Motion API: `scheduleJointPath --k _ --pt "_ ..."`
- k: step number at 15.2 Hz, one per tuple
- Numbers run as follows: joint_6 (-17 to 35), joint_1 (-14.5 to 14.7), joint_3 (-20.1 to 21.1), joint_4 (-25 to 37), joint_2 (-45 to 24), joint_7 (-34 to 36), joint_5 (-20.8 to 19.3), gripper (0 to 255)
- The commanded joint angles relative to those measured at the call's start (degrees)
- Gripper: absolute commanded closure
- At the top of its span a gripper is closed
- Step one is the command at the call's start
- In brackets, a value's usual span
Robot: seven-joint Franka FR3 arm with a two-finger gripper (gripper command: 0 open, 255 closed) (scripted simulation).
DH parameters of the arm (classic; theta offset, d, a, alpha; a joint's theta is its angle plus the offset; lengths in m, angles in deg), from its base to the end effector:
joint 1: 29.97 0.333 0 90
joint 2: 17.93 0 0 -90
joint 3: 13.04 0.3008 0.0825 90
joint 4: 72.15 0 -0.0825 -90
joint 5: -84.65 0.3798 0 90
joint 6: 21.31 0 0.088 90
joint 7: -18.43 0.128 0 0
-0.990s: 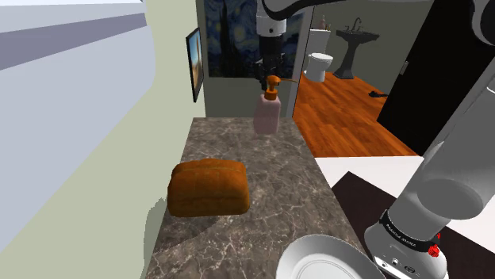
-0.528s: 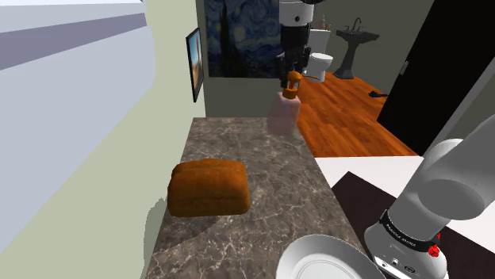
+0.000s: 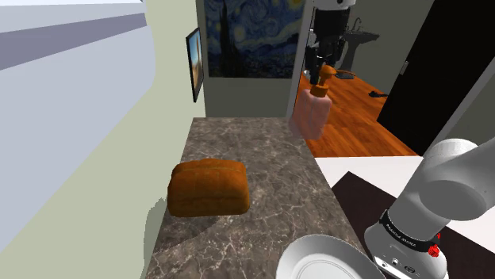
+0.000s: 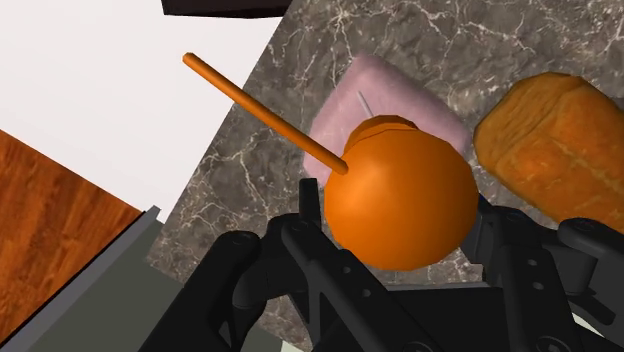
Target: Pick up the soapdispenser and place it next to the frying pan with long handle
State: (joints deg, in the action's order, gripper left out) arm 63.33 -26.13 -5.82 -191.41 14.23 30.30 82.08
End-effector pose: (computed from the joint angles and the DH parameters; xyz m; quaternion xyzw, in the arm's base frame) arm 0.3607 0.0753 0.6001 0.9980 -0.0190 -0.0122 0.0592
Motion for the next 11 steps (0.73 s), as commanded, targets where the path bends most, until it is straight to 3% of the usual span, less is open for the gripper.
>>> scheduleJointPath --k 1,11 --pt "-2.68 0.42 0.3 -0.76 3.35 0.37 0.53 255" --pt "-17.73 2.18 1.09 -0.95 18.55 1.49 2.67 255"
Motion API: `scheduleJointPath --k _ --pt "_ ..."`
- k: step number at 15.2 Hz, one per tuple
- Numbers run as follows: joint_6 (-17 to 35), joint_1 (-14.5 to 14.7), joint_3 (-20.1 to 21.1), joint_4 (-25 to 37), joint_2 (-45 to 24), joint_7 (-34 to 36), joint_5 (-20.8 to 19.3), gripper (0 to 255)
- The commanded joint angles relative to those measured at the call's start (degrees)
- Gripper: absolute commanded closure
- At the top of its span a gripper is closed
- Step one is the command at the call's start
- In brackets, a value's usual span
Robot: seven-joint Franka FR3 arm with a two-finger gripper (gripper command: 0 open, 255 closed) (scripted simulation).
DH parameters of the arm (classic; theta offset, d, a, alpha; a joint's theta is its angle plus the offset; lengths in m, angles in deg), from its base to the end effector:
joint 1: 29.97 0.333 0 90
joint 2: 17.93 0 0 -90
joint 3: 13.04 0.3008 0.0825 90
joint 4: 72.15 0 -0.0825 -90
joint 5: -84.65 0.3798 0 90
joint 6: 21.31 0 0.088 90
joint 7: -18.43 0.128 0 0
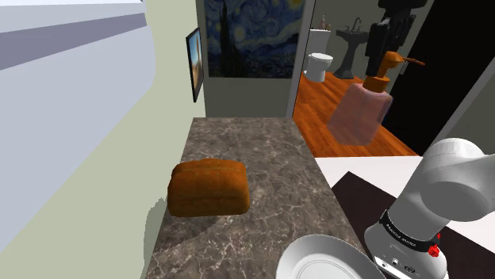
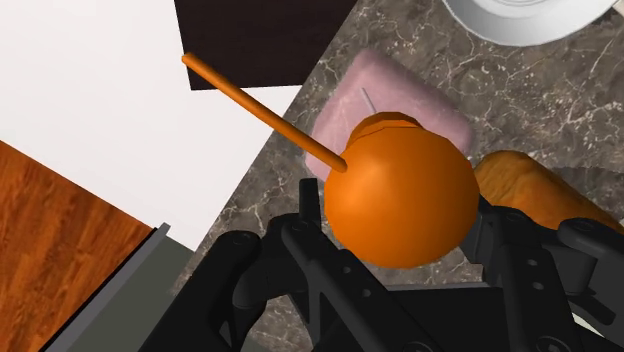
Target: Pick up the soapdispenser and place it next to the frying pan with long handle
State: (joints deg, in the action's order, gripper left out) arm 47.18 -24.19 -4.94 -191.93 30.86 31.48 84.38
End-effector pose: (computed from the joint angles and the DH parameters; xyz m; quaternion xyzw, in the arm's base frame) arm 0.2330 0.0807 0.6602 0.9980 -0.0188 -0.0121 0.0591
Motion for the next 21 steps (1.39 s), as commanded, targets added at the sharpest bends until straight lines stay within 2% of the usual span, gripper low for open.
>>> scheduleJointPath --k 1,21 --pt "-3.16 0.38 0.32 -0.04 3.11 0.46 0.58 255" --pt "8.67 1.63 1.18 -20.72 11.93 1.26 2.09 255"
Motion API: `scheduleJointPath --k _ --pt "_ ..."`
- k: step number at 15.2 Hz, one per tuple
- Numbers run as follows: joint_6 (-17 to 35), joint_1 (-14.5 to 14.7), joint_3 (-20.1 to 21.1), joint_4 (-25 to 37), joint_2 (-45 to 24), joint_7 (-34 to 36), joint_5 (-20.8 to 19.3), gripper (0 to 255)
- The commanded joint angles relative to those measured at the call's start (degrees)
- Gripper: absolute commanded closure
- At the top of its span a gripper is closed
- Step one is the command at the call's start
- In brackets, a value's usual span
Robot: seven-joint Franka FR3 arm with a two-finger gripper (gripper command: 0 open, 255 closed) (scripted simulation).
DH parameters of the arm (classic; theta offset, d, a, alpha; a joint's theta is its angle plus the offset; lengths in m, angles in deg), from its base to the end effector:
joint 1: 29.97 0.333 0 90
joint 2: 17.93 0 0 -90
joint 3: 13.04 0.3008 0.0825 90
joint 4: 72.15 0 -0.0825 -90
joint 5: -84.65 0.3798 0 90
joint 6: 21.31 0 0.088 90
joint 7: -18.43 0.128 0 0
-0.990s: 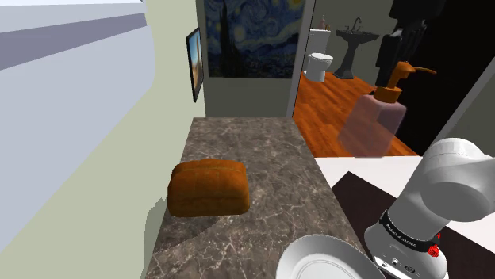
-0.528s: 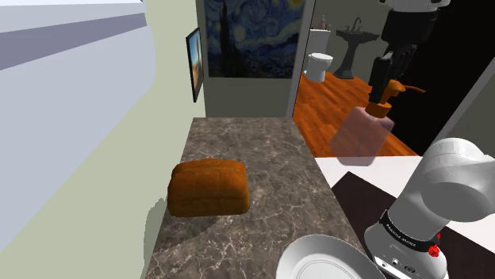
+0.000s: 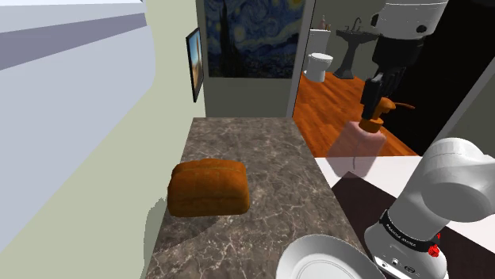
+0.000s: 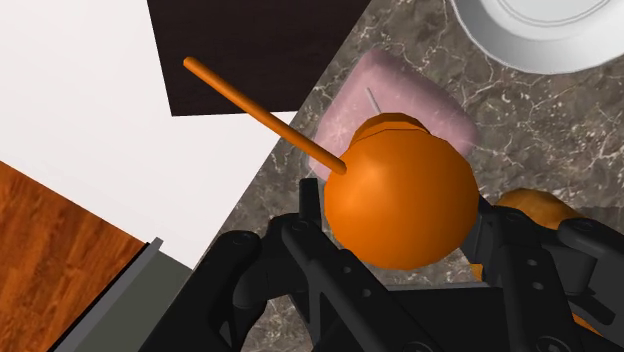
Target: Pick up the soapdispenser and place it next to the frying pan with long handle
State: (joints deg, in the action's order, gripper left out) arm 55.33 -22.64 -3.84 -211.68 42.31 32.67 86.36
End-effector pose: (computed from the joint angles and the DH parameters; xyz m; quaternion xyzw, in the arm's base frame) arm 0.2085 0.0824 0.5696 0.9980 -0.0189 -0.0129 0.0594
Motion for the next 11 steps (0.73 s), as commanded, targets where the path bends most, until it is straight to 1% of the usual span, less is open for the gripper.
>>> scheduleJointPath --k 1,11 --pt "1.1 0.15 0.14 -1.92 0.84 0.11 0.2 255" --pt "7.01 0.88 0.96 -11.13 4.1 0.58 1.18 255"
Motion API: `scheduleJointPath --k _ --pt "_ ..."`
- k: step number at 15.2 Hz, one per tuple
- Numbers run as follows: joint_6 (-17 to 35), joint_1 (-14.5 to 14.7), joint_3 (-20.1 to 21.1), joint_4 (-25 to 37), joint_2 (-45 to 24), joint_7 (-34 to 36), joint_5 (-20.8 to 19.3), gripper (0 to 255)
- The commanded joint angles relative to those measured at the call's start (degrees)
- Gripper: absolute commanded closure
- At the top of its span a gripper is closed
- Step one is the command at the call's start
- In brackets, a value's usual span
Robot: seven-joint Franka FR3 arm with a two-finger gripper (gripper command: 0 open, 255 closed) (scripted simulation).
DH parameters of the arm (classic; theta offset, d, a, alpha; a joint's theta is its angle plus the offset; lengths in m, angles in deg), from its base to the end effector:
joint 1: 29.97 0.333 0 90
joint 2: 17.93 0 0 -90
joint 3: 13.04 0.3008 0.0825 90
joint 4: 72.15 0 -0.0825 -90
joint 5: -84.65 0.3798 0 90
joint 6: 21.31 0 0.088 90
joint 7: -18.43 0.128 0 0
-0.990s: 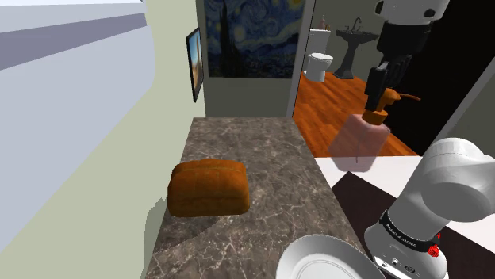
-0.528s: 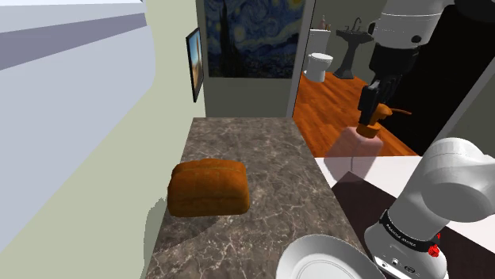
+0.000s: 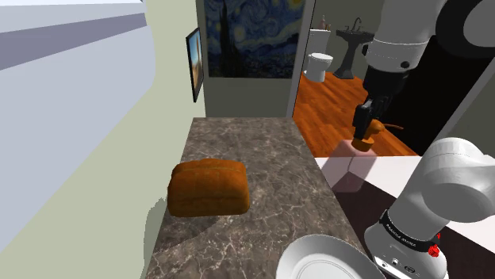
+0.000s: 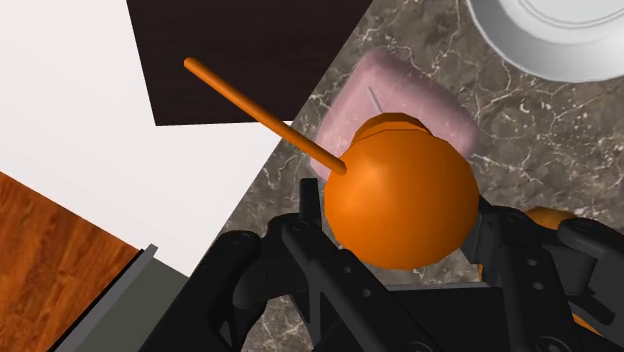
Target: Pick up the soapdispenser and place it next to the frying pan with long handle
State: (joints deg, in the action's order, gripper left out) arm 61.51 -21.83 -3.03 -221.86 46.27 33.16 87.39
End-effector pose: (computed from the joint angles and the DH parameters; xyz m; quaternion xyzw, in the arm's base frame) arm 0.2074 0.0823 0.5137 0.9980 -0.0189 -0.0129 0.0594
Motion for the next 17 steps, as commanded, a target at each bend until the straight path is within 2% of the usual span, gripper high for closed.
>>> scheduleJointPath --k 1,17 --pt "1.43 0.15 0.24 -1.84 0.43 0.13 0.25 255" --pt "11.71 1.66 2.2 -15.29 3.47 1.07 2.38 255"
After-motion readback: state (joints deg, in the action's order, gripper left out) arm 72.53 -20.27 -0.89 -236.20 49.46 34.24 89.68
